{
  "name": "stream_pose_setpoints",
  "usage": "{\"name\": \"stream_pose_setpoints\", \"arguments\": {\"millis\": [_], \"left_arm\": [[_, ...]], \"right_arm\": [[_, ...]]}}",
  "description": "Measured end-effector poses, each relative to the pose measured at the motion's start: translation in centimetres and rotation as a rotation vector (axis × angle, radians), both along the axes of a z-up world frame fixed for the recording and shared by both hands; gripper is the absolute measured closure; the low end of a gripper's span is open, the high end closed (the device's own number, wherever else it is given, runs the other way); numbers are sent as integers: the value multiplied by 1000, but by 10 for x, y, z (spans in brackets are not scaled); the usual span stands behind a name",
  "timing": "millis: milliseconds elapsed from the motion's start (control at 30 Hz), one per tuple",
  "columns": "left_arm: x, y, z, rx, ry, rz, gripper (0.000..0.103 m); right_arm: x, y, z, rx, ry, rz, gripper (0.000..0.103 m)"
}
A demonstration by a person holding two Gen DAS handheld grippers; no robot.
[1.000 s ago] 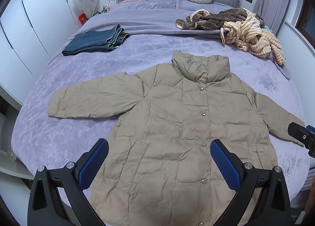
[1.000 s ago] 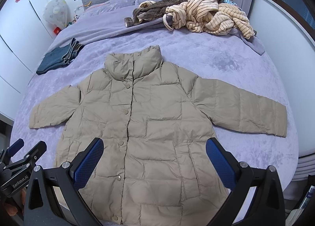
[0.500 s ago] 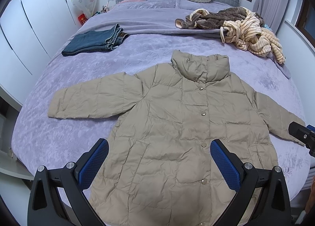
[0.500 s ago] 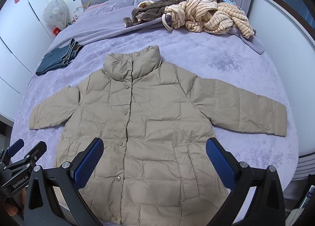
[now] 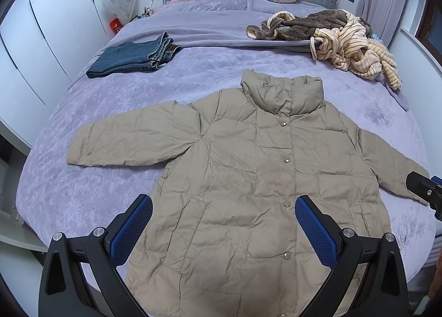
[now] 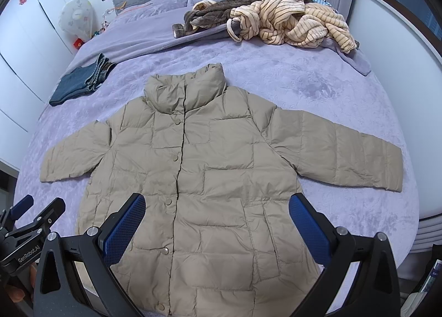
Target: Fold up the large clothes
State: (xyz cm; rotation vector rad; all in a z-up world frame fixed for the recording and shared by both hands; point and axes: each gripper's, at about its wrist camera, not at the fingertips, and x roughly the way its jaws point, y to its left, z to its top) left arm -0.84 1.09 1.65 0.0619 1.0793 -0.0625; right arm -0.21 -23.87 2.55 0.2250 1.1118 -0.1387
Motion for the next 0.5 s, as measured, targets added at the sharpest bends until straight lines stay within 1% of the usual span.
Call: {"name": "stream_pose_setpoints", "arguments": {"millis": [500], "left_arm": [[1,0,-3,3,5,-2,0]], "right_arm": [[0,-1,0,1,1,-2,0]]}}
